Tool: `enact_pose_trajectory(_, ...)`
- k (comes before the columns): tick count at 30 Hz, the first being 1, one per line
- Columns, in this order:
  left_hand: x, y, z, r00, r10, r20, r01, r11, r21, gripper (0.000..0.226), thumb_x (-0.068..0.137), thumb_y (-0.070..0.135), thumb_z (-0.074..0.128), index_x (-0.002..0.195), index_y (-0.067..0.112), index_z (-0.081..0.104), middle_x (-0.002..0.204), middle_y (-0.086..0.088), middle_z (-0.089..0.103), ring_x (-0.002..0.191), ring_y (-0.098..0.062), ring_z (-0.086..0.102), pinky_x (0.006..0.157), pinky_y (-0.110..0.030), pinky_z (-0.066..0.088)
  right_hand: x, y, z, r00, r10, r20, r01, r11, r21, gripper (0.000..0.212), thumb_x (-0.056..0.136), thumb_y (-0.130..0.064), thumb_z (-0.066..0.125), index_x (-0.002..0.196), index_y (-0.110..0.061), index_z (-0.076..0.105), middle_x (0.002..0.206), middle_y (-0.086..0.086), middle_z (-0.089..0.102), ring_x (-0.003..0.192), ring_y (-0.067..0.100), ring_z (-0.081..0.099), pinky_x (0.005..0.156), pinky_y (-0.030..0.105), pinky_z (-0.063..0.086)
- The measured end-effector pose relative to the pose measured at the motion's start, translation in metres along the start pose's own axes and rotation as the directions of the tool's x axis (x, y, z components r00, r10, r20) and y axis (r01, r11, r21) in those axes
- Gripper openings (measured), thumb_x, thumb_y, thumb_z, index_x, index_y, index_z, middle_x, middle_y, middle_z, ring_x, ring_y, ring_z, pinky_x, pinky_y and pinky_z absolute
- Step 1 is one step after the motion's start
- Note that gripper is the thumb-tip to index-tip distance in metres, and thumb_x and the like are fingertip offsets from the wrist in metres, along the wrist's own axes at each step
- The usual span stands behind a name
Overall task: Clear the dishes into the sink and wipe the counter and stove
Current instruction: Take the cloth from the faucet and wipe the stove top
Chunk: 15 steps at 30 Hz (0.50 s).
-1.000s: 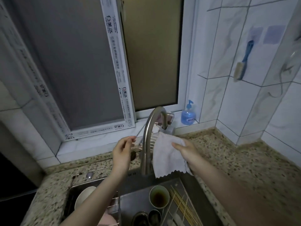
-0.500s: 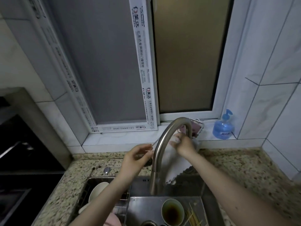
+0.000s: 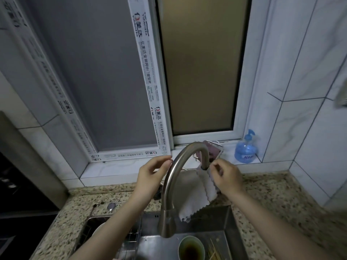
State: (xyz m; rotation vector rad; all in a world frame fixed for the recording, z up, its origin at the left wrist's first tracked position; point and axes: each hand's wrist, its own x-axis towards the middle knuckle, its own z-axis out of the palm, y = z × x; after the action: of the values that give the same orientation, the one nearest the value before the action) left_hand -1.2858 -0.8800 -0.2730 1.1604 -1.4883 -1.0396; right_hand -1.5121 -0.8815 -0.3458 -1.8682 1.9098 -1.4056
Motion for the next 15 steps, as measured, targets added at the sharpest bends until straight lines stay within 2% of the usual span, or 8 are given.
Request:
enact_pose_trajectory(3,0.009,0.007,0.010,0.999,0.038,0.028,-0.038,0.999,0.027,0.016,0.085,0.019,0.065,0.097,0.029,0.070,0.098,0.008,0.071,0.093,-0.007,0.066,0.079,-0.019,0.053,0.020,0.011,-0.018,0.982,0.186,-0.031,-0.186,0.983,0.005,0.018,0.091,-0.021,0.053,0.074,-0.019,0.054,0.066,-0.005,0.055,0.056,0.004,0.047,0.050,0.021,0.029)
enact_pose_trajectory(5,0.015,0.008,0.014,0.994,0.081,0.076,-0.088,0.992,0.095,0.023,0.080,0.021,0.071,0.100,0.032,0.069,0.104,0.011,0.068,0.091,-0.002,0.064,0.079,-0.021,0.054,0.037,0.020,-0.019,0.965,0.263,0.012,-0.264,0.964,0.026,0.014,0.092,-0.020,0.053,0.078,-0.020,0.055,0.075,-0.001,0.061,0.067,0.013,0.054,0.055,0.024,0.037)
enact_pose_trajectory(8,0.021,0.008,0.015,0.983,0.149,0.109,-0.167,0.968,0.189,0.026,0.078,0.024,0.072,0.103,0.033,0.069,0.105,0.016,0.066,0.091,0.001,0.062,0.082,-0.021,0.051,0.065,0.028,-0.010,0.938,0.297,0.176,-0.306,0.952,0.023,0.009,0.092,-0.022,0.055,0.084,-0.024,0.059,0.091,-0.001,0.065,0.085,0.016,0.060,0.075,0.029,0.047)
enact_pose_trajectory(11,0.025,0.010,0.013,0.979,0.155,0.134,-0.175,0.973,0.148,0.016,0.086,0.035,0.061,0.099,0.033,0.070,0.100,0.012,0.068,0.094,-0.002,0.062,0.079,-0.017,0.048,0.091,0.033,0.010,0.877,0.324,0.355,-0.348,0.938,0.003,0.014,0.089,-0.018,0.056,0.082,-0.026,0.065,0.097,-0.001,0.067,0.085,0.014,0.061,0.070,0.024,0.047)
enact_pose_trajectory(13,0.029,0.012,0.011,0.977,0.151,0.154,-0.168,0.980,0.104,0.028,0.089,0.046,0.051,0.096,0.029,0.072,0.098,0.007,0.070,0.094,-0.004,0.063,0.082,-0.017,0.047,0.104,0.038,0.024,0.856,0.314,0.411,-0.326,0.944,-0.043,0.018,0.087,-0.011,0.055,0.086,-0.023,0.069,0.103,0.004,0.067,0.088,0.018,0.060,0.075,0.026,0.047)
enact_pose_trajectory(15,0.034,0.008,0.010,0.975,0.157,0.159,-0.172,0.982,0.081,0.041,0.086,0.048,0.040,0.094,0.024,0.073,0.099,0.003,0.070,0.094,-0.010,0.063,0.085,-0.024,0.049,0.111,0.046,0.037,0.834,0.295,0.466,-0.275,0.955,-0.113,0.022,0.085,-0.005,0.056,0.101,-0.014,0.069,0.112,0.009,0.065,0.092,0.013,0.053,0.082,0.026,0.042)
